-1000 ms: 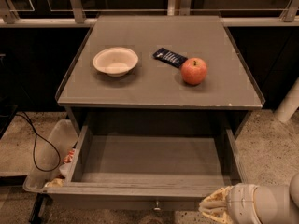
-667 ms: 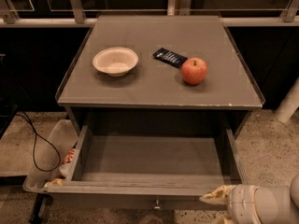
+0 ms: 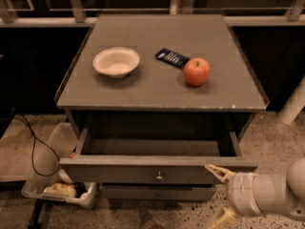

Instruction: Close top drawer

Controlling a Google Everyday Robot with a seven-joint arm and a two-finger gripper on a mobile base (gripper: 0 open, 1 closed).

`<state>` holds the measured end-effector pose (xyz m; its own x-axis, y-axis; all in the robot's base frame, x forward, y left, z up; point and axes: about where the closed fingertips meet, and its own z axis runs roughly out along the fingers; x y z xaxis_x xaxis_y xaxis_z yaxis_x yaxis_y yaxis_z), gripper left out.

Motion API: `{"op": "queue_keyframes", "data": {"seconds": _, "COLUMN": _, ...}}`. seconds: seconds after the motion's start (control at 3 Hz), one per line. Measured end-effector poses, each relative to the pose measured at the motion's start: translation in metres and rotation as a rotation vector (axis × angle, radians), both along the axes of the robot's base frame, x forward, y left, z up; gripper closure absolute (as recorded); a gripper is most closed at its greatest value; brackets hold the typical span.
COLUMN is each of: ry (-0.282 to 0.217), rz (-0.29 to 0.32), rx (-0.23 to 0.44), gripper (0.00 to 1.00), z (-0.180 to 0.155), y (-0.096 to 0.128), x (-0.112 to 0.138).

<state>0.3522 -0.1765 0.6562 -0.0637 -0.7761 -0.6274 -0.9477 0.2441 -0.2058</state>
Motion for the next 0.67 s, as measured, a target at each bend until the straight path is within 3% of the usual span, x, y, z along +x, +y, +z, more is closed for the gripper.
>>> {"op": "queue_keyframes", "data": {"seconds": 0.67, "ry": -0.027, "rz": -0.067, "rx": -0.005, "gripper": 0.65, "z": -0.011, "y": -0.016, "x": 0.097}}
